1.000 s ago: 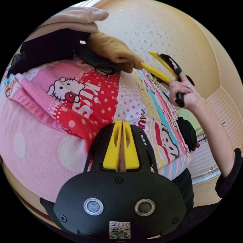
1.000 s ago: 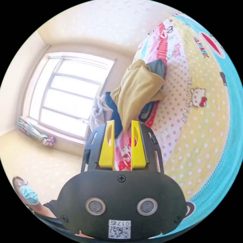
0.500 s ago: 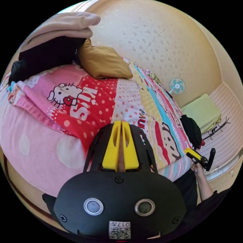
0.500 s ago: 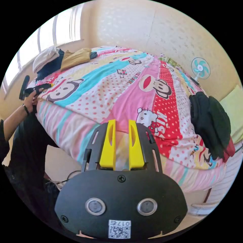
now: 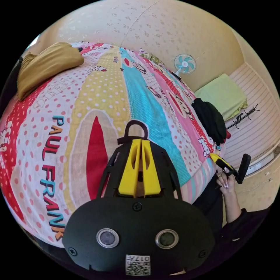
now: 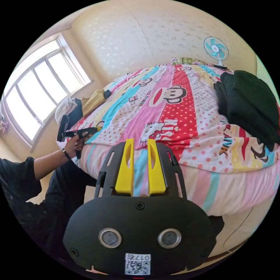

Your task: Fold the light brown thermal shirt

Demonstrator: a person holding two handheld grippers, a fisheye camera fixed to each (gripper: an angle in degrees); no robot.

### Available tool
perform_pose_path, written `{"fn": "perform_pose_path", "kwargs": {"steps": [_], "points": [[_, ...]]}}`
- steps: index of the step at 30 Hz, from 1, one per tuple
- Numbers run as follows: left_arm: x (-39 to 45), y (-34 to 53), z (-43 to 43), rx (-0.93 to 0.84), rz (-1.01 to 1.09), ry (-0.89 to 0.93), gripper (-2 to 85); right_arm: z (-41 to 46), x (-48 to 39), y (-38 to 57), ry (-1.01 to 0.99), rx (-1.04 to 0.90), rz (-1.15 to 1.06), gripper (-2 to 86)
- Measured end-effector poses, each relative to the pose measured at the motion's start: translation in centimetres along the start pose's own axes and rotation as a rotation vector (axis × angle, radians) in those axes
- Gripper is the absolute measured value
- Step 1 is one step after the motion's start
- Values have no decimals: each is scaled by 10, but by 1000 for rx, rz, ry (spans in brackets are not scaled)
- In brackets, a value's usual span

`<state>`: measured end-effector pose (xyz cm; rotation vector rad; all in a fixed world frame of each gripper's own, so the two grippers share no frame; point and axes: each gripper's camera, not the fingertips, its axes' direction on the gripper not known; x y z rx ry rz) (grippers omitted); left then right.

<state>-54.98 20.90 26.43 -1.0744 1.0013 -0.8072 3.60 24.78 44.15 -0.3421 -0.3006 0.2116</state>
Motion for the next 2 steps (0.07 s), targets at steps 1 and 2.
{"fn": "perform_pose_path", "kwargs": {"steps": [1, 2], "points": [[-7, 2, -1, -5, -14, 30, -5, -10, 8, -7, 46, 45, 8, 82], [-13, 4, -3, -6, -23, 49, -6, -26, 26, -27, 136, 117, 23, 88]]}}
